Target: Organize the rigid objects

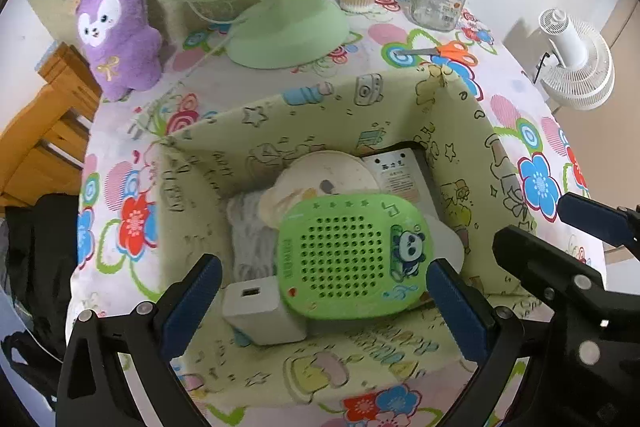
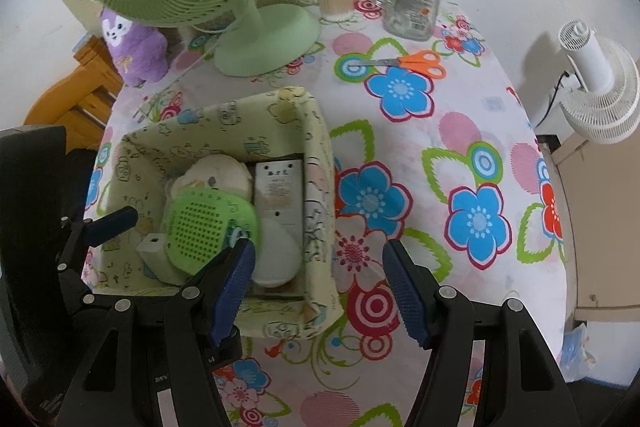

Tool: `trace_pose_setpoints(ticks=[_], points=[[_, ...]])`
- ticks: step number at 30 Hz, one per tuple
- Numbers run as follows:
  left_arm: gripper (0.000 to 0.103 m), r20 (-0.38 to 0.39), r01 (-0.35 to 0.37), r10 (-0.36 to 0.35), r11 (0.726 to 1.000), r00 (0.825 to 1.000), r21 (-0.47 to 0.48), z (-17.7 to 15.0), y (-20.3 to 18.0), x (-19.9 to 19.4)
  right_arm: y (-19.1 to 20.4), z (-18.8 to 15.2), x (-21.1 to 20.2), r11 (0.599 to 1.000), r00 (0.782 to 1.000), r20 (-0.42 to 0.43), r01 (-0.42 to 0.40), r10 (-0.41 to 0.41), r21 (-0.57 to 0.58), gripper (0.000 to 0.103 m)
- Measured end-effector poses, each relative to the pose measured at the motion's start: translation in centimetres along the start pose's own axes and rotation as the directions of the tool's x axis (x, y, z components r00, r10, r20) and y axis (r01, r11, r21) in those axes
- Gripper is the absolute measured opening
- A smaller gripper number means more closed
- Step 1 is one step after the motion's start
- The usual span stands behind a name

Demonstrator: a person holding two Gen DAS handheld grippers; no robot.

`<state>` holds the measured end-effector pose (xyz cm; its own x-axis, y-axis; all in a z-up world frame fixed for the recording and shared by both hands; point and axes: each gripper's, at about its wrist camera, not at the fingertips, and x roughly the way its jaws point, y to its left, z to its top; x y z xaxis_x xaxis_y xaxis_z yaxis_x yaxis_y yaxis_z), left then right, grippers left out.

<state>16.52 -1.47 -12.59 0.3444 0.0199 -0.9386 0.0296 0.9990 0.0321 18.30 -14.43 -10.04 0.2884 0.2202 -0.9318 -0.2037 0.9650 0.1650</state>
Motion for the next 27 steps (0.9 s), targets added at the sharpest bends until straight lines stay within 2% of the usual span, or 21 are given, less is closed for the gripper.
trace_pose_setpoints(ticks=[16, 27], points=[[0.103, 0.046, -0.047, 0.05, 0.997, 0.998, -0.061, -2.5, 2.9, -4.1, 3.3, -1.1, -2.2, 0.998, 0.998, 0.046, -0.027, 0.03, -0.057, 0.069], [0.103, 0.098, -0.036, 0.045, 0.996, 0.994, -0.087, -5.1, 4.6, -8.0, 5.3, -3.3, -5.7, 0.997, 0.993, 0.119, -0.014, 0.022, -0.072, 0.069]])
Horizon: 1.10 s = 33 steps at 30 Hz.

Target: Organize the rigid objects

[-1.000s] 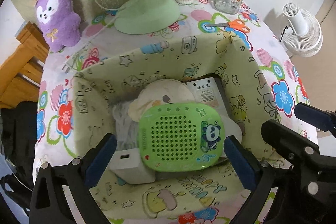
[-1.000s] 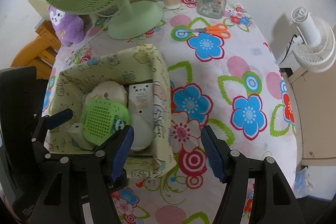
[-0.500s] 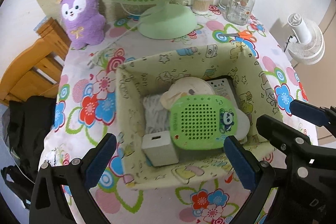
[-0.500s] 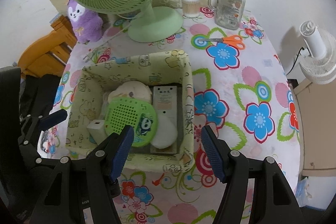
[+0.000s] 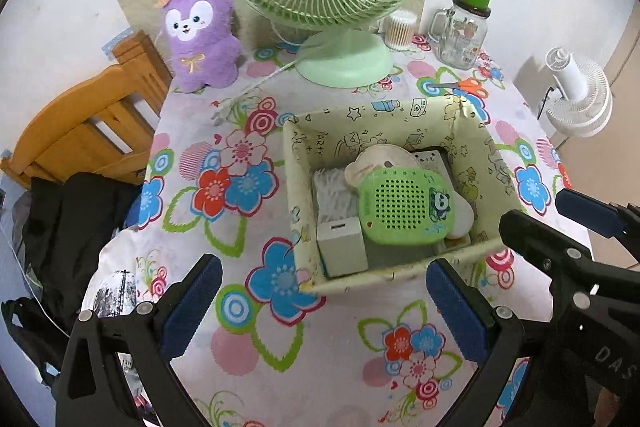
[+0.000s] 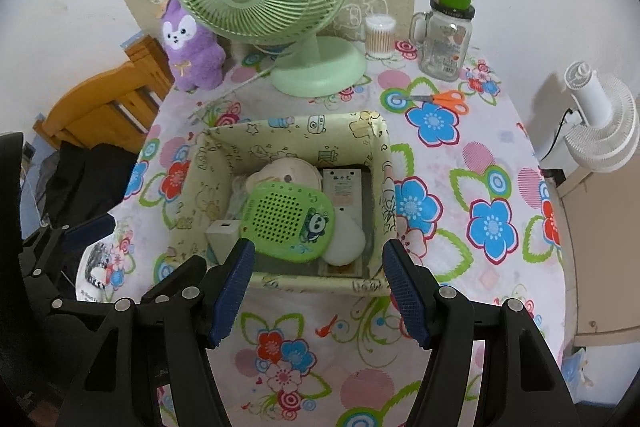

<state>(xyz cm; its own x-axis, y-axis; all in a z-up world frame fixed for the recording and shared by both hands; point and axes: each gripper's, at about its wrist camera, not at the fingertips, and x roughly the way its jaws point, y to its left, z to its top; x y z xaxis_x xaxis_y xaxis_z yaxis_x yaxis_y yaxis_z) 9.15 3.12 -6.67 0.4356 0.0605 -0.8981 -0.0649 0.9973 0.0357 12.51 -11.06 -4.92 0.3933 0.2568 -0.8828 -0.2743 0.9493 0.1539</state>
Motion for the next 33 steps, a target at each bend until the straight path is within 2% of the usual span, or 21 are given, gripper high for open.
trace_pose_setpoints(ticks=[12, 20, 29, 33], points=[[0.103, 0.064, 0.045, -0.045, 0.999, 0.997, -0.006, -2.4, 1.4, -4.5, 1.4, -2.4, -4.3, 0.999, 0.996, 0.084, 0.043, -0.043, 0.009, 0.07], [0.103, 0.104, 0.064, -0.065, 0.998, 0.992, 0.01, -3.3, 1.8, -6.5, 1.6, -3.5, -6.8, 0.996, 0.986, 0.137, 0.087, -0.09, 0.028, 0.079], [0.103, 0.145, 0.057, -0.052, 0.998, 0.988, -0.032, -4.2, 1.5, -8.9, 0.7, -4.4, -9.4, 0.996, 0.978, 0.189, 0.085, -0.087, 0.017, 0.085], [0.103, 0.146, 0.097, -0.085, 0.992, 0.986, -0.078, -4.5, 1.4, -10.1, 0.0, -4.8, -10.4, 0.996, 0.978, 0.193, 0.086, -0.085, 0.002, 0.085]])
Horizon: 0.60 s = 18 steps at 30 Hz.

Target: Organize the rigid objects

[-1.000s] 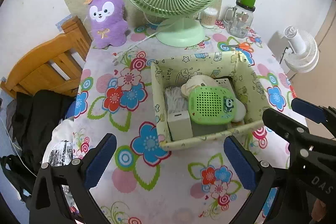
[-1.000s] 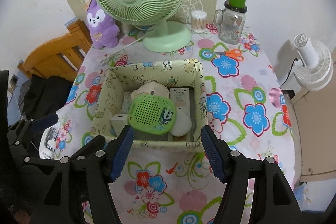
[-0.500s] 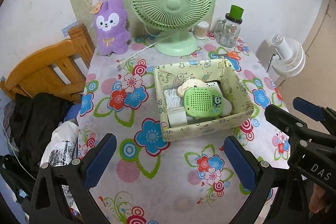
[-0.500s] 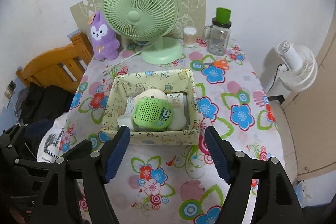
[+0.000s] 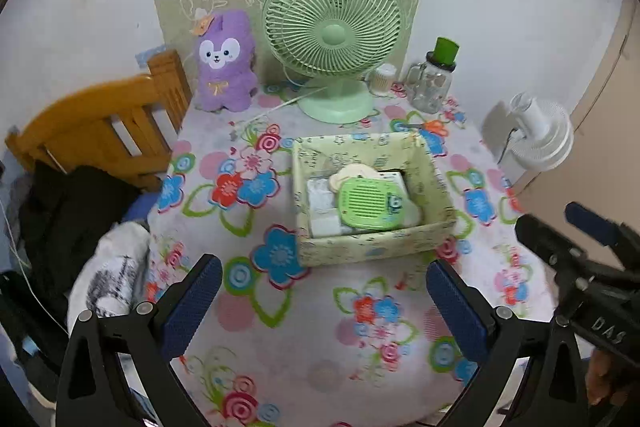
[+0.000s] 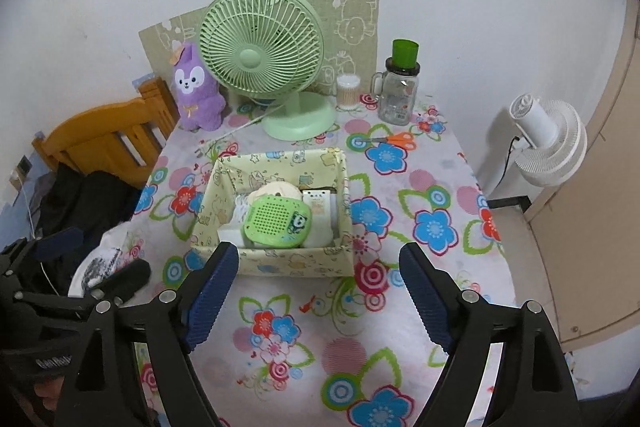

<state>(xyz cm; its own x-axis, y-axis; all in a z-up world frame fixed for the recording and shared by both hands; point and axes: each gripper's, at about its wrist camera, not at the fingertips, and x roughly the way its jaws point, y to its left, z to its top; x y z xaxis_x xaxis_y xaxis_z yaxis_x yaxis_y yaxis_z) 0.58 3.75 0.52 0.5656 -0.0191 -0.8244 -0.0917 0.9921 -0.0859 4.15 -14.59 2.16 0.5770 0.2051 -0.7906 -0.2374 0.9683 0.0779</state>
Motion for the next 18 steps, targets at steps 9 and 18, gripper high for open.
trace_pose_setpoints(ticks=[9, 18], points=[[0.103, 0.037, -0.001, 0.002, 1.0, 0.999, -0.016, -1.5, -1.1, -2.5, -0.7, -1.1, -3.5, 0.999, 0.999, 0.038, -0.017, 0.018, -0.034, 0.089], [0.103, 0.067, -0.004, 0.006, 1.0, 0.998, -0.024, -2.8, -2.0, -4.7, -1.1, -2.3, -5.8, 1.0, 0.998, 0.066, 0.002, -0.001, -0.021, 0.092]])
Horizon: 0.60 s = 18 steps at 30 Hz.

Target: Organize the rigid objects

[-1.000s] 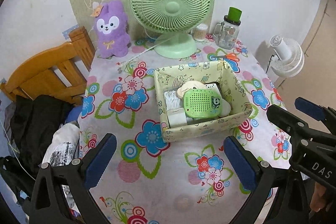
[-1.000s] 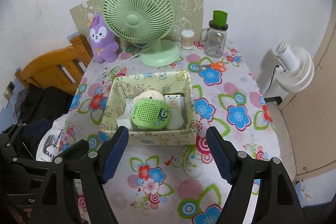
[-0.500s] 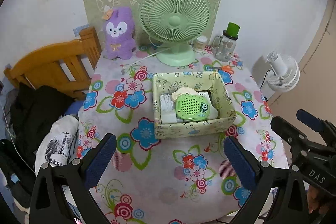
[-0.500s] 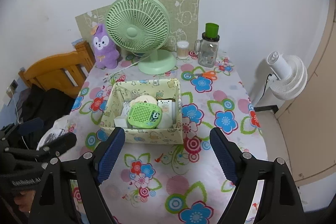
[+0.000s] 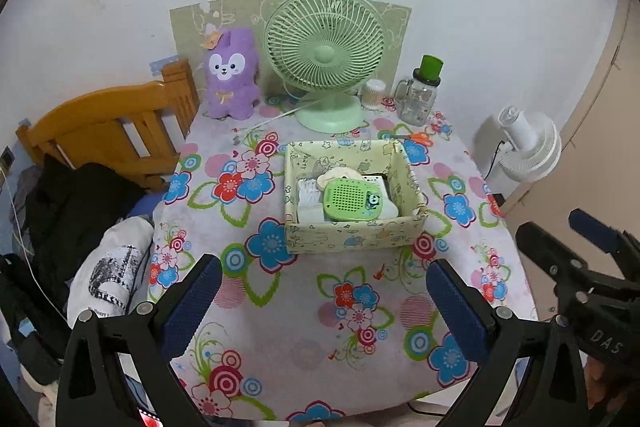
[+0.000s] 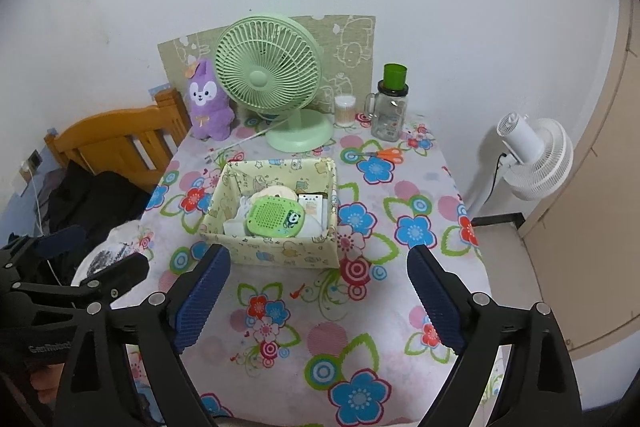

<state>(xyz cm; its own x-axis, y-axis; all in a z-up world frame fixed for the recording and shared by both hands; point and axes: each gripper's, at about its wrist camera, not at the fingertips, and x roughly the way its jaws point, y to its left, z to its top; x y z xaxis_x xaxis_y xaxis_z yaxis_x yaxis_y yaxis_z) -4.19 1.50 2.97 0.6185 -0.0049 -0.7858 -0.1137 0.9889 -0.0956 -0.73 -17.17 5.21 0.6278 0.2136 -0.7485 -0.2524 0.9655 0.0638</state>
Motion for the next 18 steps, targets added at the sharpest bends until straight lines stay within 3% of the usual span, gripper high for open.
trace_pose_setpoints(ticks=[18], points=[[0.103, 0.025, -0.02, 0.02, 1.0, 0.999, 0.005, -1.0, -0.6, -1.0, -0.2, -1.0, -1.4, 0.999, 0.999, 0.013, 0.038, -0.038, 0.017, 0.094]])
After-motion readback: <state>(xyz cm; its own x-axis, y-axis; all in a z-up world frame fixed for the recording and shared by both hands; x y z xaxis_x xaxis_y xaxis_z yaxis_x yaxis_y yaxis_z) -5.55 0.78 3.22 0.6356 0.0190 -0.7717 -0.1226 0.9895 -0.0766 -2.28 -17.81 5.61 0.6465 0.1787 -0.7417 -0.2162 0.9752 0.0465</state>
